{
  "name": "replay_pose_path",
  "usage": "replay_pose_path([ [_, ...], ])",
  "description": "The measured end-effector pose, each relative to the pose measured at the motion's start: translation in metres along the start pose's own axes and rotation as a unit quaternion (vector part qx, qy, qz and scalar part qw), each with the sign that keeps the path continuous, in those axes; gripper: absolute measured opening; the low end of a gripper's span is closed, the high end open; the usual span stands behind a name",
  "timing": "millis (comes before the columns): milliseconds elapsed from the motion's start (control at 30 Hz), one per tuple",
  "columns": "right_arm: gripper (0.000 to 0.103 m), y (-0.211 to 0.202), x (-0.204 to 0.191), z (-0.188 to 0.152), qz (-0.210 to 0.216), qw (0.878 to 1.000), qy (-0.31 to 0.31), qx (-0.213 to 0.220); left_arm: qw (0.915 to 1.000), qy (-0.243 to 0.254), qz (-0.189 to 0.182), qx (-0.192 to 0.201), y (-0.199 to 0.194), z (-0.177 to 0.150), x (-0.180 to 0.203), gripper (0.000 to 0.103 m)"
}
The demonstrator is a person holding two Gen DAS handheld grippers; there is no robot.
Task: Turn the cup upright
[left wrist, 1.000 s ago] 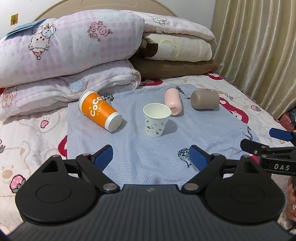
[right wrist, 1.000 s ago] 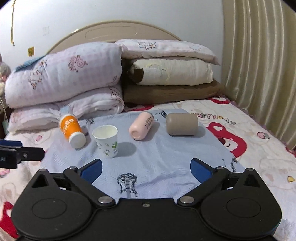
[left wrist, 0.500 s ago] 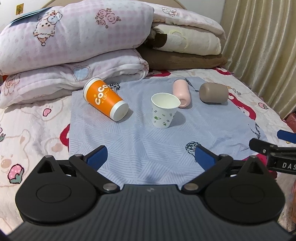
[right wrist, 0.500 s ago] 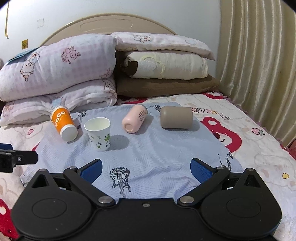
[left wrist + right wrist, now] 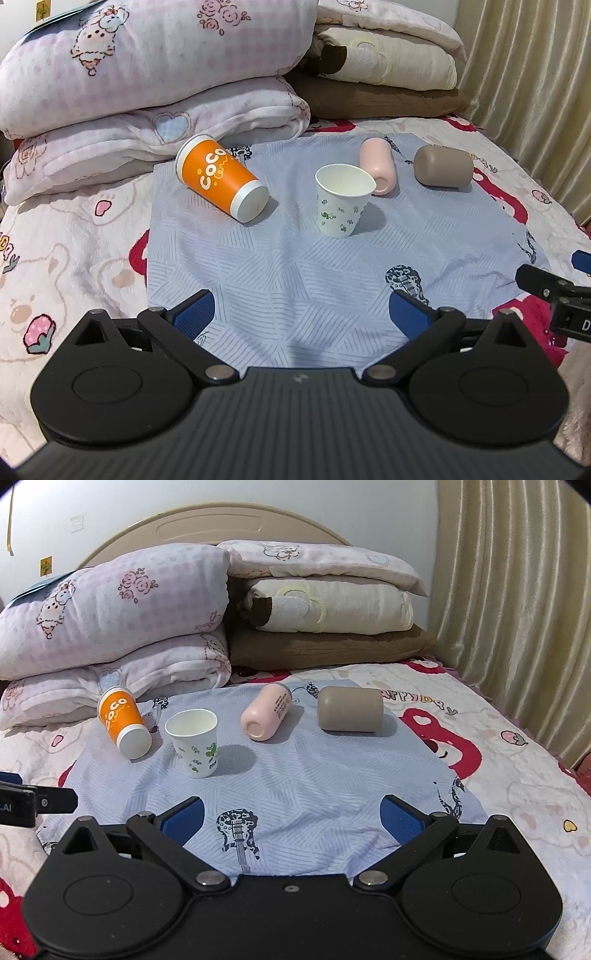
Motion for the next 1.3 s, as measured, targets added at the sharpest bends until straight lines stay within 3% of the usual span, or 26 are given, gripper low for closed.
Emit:
replay_pose_path([
  [433,0.103,0.001,0.002,-0.001,0.001,1.000,0.005,0.001,0.9998,0.011,0.015,-0.008,0.006,-0.006,0.005,0.102],
  [833,0.103,-0.002,-0.003,0.000,0.001,1.000,-0.002,0.010,0.9995,0.001,0.017,0.027,-0.006,-0.004,0.005,0.102],
  [1300,0.103,-0.002,0.001,0.001,0.001,1.000,0.006,0.013,0.9991,0.006,0.032,0.026,0.000,-0.005,0.001,0.103],
])
Point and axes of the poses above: each gripper's, at about its wrist camera, not at the fingertips, and y roughly the way its jaws point, x to its right, z to its top, the point moved 9 cm from there along y, roughly the way its jaws point, and after that the axes turned 8 degrees about z, right-handed, at the moved point
